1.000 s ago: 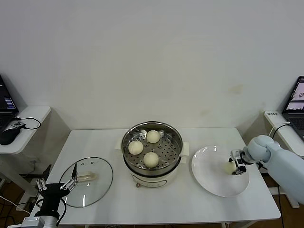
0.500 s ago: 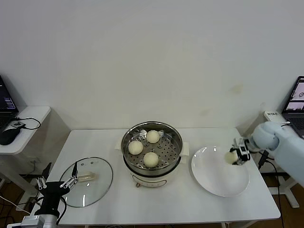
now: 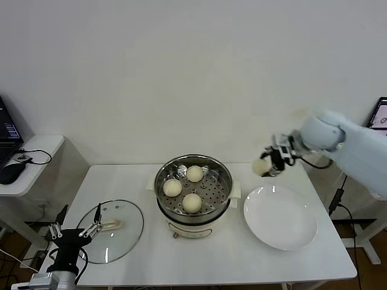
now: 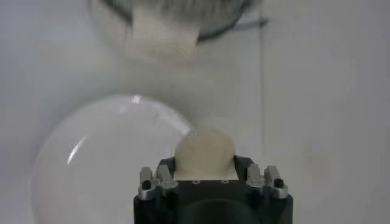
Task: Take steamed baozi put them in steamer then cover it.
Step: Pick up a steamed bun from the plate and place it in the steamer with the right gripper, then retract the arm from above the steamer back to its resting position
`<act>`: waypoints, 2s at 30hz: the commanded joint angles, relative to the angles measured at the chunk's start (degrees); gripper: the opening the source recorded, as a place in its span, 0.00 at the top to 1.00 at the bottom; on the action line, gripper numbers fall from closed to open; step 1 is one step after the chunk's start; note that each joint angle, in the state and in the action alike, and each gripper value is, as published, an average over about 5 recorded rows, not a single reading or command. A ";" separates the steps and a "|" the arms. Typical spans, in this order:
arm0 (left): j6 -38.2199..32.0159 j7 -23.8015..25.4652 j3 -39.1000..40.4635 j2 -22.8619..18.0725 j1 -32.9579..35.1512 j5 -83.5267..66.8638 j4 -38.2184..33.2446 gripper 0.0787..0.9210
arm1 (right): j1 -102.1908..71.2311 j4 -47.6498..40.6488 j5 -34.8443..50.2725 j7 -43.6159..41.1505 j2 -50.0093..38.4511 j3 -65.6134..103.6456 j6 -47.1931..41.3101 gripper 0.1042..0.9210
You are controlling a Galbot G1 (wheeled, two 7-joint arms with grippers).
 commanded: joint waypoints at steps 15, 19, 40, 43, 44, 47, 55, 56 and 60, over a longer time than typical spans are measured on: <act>-0.06 -0.08 -1.10 -0.38 0.33 -0.21 -0.78 0.12 | -0.81 -4.64 13.22 12.06 20.20 -10.86 -13.52 0.37; -0.07 -0.07 -1.42 -0.14 0.37 -0.31 -0.72 0.12 | -2.31 -5.99 10.97 11.89 20.43 -10.72 -13.52 0.37; -0.07 -0.08 -1.40 -0.21 0.21 -0.29 -0.76 0.12 | -4.84 -7.02 7.57 11.95 19.98 -8.36 -12.97 0.36; -0.06 -0.08 -1.42 -0.23 0.19 -0.30 -0.85 0.12 | -4.54 -6.13 7.14 11.81 18.96 -6.84 -12.77 0.30; -0.05 -0.08 -1.44 -0.24 0.17 -0.30 -0.89 0.12 | -4.41 -5.63 7.22 11.74 18.46 -6.23 -12.80 0.26; 0.00 -0.09 -1.55 -0.28 0.07 -0.33 -1.05 0.12 | -3.86 -3.51 7.93 11.75 16.36 -3.76 -13.09 0.17; -0.03 -0.14 -1.69 -0.40 0.01 -0.48 -1.39 0.12 | -6.75 6.07 17.49 24.33 6.82 4.53 -12.13 0.12; -0.05 -0.15 -1.70 -0.41 -0.01 -0.50 -1.34 0.12 | -8.76 7.56 19.37 27.99 5.12 6.29 -11.39 0.12; -0.11 -0.16 -1.65 -0.46 0.06 -0.50 -1.11 0.12 | -23.04 13.75 23.49 41.75 -2.23 17.78 -5.25 0.12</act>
